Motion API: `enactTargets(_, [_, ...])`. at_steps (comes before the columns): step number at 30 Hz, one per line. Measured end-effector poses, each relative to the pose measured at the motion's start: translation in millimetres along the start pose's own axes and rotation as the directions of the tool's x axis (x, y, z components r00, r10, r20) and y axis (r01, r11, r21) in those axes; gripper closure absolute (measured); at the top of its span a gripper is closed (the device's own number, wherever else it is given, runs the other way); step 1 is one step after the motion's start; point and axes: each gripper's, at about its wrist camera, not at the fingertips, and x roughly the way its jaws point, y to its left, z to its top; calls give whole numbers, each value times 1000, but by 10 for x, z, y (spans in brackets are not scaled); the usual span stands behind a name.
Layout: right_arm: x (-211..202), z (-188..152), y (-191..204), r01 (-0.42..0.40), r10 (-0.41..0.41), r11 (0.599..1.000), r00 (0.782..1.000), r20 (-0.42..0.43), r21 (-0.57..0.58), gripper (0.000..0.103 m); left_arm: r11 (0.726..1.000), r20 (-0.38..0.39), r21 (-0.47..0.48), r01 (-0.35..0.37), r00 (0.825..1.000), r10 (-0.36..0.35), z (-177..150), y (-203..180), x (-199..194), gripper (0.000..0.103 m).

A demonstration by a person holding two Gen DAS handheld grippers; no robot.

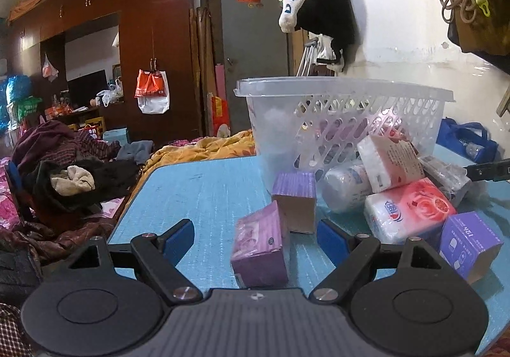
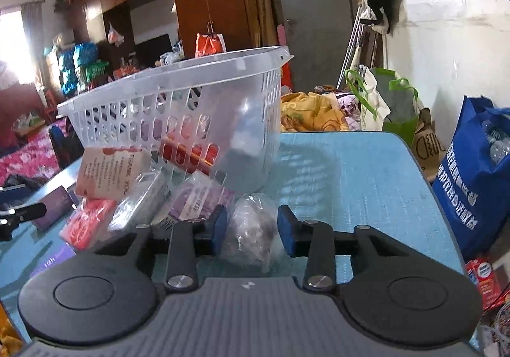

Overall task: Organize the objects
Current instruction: 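Grasp a purple tissue pack with the left gripper while the right grasps a clear bag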

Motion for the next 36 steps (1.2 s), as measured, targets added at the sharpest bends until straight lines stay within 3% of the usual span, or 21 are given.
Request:
enactTargets(5, [20,-1,6,6,-6,1000,1000,-15,-9,60,999,-59,45,-14,998,17,14,-73,71,16])
enactTargets(7, [76,2,23,1,-2,1000,998,-58,-15,57,998,-61,67,-15,998,19,2,-90,71,16])
enactTargets(9, [133,8,11,-19,18,1000,995,-96,-8,61,997,-72,82,-12,997,18,-8,-107,76,16])
enactTargets(12, [59,-11,-34,-9,10,1000,999,-50,14,63,997,-64,76,-14,998,19,-18,-107,64,19])
enactTargets(15, [28,-21,-33,-14,15,1000,999,-34,11,63,998,-62,60,-12,998,16,-26,-85,66,40])
enactTargets(16, [17,-25,-22,-13,13,1000,1000,-24,3,63,999,-61,49,-14,998,17,-30,-68,70,55])
enactTargets(17, [1,-24,-15,-17,17,1000,1000,-14,-4,64,1000,-51,25,-6,999,7,-31,-35,66,59])
enactTargets(22, [-86,-53,4,-28,29,1000,999,38,-10,64,999,24,-39,5,1000,-5,-58,71,-28,59])
enactTargets(36, [-266,-81,83,-11,18,999,984,177,-41,64,1000,180,-12,7,984,-4,-122,16,-208,59])
